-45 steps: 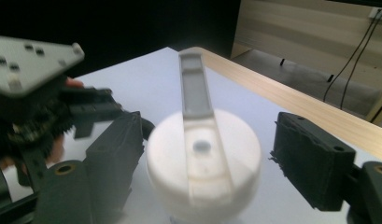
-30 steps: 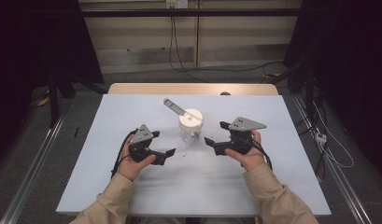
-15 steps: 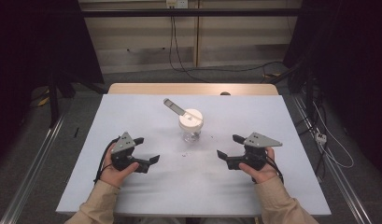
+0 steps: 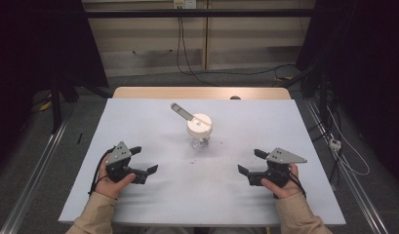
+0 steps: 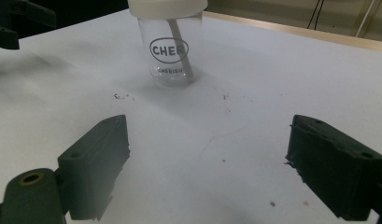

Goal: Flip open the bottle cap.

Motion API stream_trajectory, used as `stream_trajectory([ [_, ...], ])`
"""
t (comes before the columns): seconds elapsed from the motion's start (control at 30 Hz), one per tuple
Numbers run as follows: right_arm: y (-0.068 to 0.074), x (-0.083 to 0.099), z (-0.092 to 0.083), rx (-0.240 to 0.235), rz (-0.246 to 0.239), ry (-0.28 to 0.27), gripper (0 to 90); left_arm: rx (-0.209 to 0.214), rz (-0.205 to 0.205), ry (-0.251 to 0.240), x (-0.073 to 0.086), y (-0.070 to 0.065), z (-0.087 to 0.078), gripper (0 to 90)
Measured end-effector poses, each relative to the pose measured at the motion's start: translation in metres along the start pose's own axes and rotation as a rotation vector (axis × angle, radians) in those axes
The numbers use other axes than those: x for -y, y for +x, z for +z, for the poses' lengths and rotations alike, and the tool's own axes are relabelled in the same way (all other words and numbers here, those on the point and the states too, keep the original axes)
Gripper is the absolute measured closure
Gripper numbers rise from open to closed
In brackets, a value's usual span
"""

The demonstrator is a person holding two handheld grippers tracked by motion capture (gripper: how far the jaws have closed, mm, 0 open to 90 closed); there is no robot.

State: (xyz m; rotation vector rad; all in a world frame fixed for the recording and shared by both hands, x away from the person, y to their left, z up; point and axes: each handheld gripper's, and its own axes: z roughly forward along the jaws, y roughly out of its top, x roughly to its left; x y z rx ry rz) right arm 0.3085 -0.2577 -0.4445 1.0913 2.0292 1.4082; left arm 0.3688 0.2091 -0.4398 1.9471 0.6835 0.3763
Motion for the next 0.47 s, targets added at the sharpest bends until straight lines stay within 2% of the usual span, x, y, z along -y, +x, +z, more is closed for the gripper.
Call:
stream_trajectory([
  [0.27,-0.0046,0.0073,-0.0088,0.021,0.019,-0.01,12.3,-0.014,-0.021,-0.014,0.0049,0.0041,-0.0102,5.8],
  [0.47,-0.0059,0.0082,-0.0079,0.026,0.022,-0.007,12.4,-0.021,-0.04,-0.007,0.0066,0.007,-0.0094,5.8],
])
